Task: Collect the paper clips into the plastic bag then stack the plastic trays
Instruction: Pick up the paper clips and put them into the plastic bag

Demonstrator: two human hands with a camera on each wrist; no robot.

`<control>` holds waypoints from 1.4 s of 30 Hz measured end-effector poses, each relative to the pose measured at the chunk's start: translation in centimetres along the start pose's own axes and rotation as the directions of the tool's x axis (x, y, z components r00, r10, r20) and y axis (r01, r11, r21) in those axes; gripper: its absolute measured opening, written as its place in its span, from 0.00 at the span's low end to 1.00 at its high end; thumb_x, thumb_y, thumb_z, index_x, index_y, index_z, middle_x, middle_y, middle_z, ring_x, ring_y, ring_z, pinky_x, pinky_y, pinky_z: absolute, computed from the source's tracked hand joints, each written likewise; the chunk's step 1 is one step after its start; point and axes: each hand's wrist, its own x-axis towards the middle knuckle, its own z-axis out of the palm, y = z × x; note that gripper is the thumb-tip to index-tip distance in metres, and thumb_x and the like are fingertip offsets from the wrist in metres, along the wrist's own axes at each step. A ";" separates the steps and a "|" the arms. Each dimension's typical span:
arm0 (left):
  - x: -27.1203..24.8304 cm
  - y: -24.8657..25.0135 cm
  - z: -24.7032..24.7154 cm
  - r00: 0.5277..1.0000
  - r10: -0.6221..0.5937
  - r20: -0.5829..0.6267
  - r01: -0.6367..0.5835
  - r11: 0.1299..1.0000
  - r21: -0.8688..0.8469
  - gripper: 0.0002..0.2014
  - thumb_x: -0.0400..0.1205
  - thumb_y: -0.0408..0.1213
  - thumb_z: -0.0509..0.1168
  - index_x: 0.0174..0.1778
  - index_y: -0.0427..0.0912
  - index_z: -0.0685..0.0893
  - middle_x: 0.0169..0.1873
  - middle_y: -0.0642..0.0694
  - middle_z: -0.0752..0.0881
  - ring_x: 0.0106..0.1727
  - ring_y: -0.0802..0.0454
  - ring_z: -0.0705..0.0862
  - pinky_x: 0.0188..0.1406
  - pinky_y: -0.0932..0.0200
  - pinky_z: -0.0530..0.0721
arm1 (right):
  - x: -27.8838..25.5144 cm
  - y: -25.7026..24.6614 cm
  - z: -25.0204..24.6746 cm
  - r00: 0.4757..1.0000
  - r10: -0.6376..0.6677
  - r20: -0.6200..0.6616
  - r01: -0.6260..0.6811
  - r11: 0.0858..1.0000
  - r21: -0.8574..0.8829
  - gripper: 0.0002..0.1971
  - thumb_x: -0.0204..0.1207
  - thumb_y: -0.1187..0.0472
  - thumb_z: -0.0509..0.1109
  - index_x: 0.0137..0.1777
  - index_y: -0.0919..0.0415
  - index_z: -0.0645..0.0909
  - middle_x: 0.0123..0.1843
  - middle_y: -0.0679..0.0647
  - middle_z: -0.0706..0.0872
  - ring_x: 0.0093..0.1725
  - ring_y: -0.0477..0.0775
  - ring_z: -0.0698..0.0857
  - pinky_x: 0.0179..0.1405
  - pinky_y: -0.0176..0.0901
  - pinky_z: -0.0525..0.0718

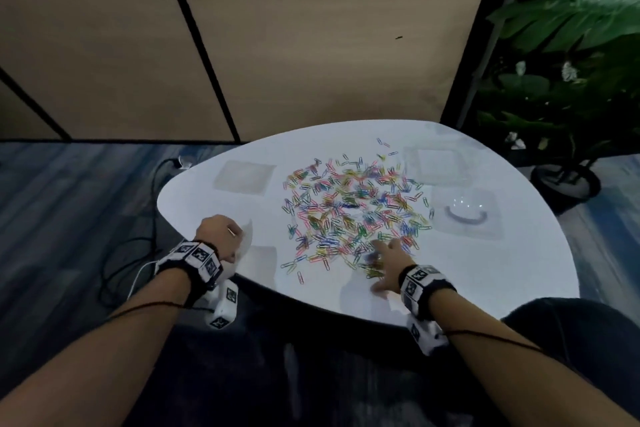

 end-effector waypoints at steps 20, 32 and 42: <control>0.2 6.8 3.8 0.959 0.193 0.206 -0.161 0.973 -0.164 0.09 0.82 0.32 0.68 0.57 0.36 0.88 0.35 0.37 0.94 0.33 0.45 0.94 0.48 0.51 0.94 | 4.6 -2.4 -7.2 0.972 0.167 -0.167 -0.097 0.927 0.363 0.07 0.71 0.58 0.80 0.44 0.62 0.93 0.38 0.55 0.92 0.37 0.50 0.90 0.46 0.40 0.90; 0.2 10.3 4.1 0.955 0.286 0.079 -0.238 0.896 -0.374 0.12 0.82 0.28 0.68 0.60 0.33 0.89 0.42 0.37 0.93 0.34 0.43 0.94 0.51 0.53 0.93 | 1.8 -11.5 -8.8 0.979 -0.186 0.077 -0.073 0.028 0.997 0.14 0.77 0.70 0.73 0.60 0.78 0.82 0.52 0.64 0.90 0.50 0.55 0.92 0.49 0.38 0.90; -0.2 9.7 3.8 0.949 0.315 -0.025 -0.283 0.810 -0.514 0.11 0.84 0.25 0.66 0.60 0.31 0.89 0.49 0.37 0.92 0.37 0.43 0.94 0.38 0.64 0.93 | 3.4 -13.5 -5.5 0.998 -0.062 0.002 0.015 0.284 0.959 0.05 0.81 0.68 0.69 0.48 0.73 0.83 0.42 0.61 0.88 0.40 0.53 0.89 0.52 0.43 0.90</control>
